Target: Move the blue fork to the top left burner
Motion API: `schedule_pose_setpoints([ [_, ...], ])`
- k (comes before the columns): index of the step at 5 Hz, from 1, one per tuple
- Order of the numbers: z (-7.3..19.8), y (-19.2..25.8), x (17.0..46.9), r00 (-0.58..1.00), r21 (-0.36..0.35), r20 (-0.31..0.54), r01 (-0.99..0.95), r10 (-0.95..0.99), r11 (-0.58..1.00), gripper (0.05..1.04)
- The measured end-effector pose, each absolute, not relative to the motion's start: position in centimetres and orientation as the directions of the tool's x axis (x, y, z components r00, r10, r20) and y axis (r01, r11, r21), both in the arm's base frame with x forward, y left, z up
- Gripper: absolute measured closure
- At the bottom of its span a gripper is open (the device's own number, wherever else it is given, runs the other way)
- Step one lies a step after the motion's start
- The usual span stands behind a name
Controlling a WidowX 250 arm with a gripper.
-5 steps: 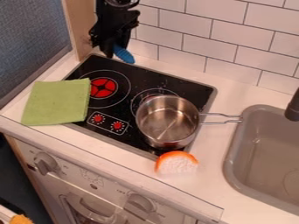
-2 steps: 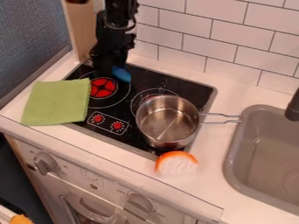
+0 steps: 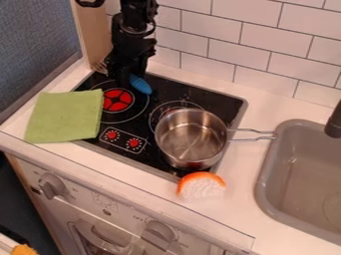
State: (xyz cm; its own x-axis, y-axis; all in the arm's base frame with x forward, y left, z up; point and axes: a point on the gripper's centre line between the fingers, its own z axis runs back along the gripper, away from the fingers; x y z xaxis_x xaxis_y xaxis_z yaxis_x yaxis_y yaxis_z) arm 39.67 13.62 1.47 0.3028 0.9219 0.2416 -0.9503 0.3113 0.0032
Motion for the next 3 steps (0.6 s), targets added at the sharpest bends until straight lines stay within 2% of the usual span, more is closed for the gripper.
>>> schedule_pose_setpoints([
  [1,1.44,13.66,39.67,0.31,0.007,0.238,-0.948,0.92,0.317,0.286],
  [2,1.45,13.49,39.67,0.318,0.003,0.225,-0.946,0.921,0.326,0.084],
  [3,1.44,13.65,39.51,0.317,-0.011,0.213,-0.945,0.924,0.327,0.081],
])
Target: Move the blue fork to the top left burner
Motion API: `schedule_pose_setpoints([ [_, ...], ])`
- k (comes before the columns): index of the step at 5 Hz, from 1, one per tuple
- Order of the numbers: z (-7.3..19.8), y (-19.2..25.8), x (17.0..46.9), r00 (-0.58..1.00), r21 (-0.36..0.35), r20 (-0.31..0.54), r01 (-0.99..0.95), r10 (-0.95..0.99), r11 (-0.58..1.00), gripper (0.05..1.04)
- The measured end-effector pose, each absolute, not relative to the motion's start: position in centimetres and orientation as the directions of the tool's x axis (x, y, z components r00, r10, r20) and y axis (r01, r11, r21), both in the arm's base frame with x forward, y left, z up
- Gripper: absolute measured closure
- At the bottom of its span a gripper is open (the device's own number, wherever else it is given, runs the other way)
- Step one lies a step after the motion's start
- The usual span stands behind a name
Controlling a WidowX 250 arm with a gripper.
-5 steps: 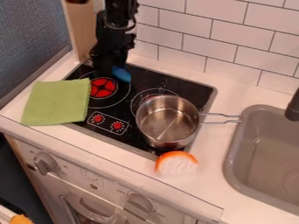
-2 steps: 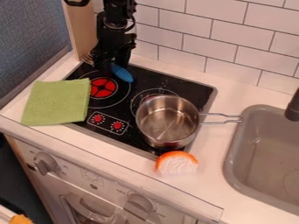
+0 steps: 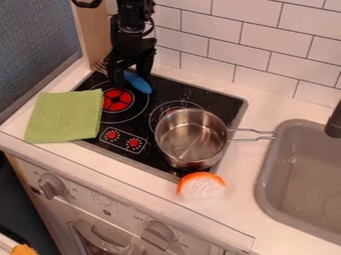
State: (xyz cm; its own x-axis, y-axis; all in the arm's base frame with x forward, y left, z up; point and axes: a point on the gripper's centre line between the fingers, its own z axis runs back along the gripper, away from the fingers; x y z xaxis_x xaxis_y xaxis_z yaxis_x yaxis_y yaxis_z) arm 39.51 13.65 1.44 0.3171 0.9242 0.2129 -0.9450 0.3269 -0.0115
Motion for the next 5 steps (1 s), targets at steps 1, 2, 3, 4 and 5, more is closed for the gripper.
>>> schedule_pose_setpoints([
  [1,2.3,13.5,39.7,0.321,-0.037,0.216,-0.941,0.922,0.337,0.084],
  [2,5.4,13.9,40.1,0.314,-0.086,0.275,-0.933,0.909,0.349,0.084],
  [3,6.7,13.8,40.3,0.323,-0.101,0.3,-0.925,0.898,0.366,0.084],
  [4,8.7,12.6,40.2,0.342,-0.117,0.331,-0.91,0.879,0.398,0.084],
  [5,10.0,11.7,40.1,0.37,-0.091,0.362,-0.899,0.856,0.428,0.084],
])
